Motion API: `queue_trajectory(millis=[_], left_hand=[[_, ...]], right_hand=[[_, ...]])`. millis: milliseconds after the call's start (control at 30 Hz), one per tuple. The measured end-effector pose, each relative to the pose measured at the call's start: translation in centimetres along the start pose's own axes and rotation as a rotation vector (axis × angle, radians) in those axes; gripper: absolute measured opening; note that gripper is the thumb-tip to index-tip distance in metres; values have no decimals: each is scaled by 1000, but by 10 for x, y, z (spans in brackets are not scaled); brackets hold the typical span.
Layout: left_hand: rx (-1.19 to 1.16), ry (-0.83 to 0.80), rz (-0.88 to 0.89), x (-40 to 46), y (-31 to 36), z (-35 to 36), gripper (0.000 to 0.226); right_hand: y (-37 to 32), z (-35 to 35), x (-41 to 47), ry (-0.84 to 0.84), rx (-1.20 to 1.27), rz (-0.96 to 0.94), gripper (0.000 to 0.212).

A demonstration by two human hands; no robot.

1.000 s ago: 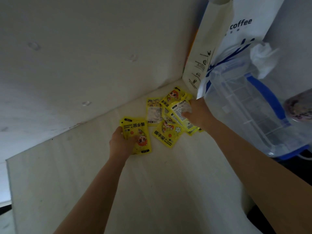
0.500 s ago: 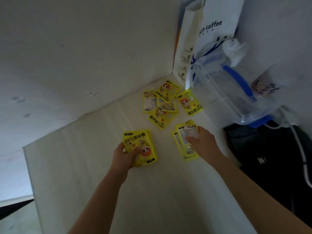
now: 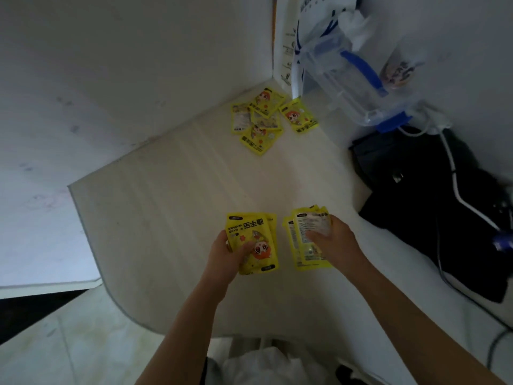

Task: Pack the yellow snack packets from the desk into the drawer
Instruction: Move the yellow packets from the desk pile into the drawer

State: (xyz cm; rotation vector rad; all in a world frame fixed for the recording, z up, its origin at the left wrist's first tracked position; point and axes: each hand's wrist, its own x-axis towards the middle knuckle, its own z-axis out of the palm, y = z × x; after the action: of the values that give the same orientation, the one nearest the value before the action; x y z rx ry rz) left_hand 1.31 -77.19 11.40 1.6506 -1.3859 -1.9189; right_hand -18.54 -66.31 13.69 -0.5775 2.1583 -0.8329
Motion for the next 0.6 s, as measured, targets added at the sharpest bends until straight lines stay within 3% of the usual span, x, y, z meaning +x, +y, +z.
queue_trajectory(millis=[467, 600], left_hand=[[131, -121, 65, -67, -65, -31, 29], [69, -169, 31, -85, -90, -54, 29]], right_hand=[[60, 54, -123, 163, 135, 148, 33], [71, 81, -157, 218, 153, 175, 32]])
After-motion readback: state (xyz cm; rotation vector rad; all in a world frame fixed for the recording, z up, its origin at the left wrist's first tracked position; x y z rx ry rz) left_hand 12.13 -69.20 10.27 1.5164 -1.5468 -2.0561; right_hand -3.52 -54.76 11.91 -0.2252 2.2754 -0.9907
